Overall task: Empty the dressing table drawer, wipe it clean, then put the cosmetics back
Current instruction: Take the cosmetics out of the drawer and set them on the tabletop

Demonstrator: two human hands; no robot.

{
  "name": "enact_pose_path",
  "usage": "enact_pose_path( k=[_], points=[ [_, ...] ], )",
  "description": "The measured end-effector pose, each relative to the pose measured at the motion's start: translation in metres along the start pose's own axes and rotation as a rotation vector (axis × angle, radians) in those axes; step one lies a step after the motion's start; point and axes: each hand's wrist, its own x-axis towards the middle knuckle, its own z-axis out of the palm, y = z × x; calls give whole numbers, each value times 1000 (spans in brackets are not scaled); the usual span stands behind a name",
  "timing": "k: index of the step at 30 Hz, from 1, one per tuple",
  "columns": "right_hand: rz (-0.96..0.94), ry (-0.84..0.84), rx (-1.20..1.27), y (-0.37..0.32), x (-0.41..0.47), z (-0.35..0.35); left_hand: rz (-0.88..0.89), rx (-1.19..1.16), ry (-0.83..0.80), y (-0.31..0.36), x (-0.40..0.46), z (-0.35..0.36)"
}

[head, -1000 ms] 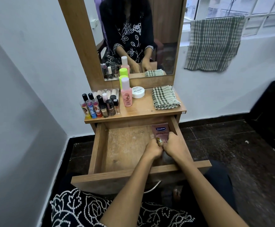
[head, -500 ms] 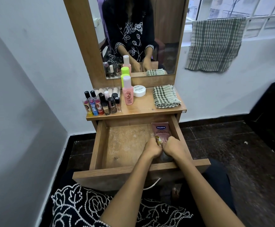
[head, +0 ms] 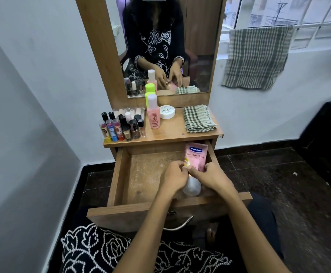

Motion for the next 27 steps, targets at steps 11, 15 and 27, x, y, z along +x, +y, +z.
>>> enact_pose_path(
  k=[11,15,27],
  points=[
    [-68,-93,104,-30,-50,-32,46,142,80,41,-48,-30],
    [-202,8,240,-43,-50,-42,164,-44,120,53,-53,-51],
    [-525,204,507,-82,79,-14,268,-214,554,68,45,-52]
  ],
)
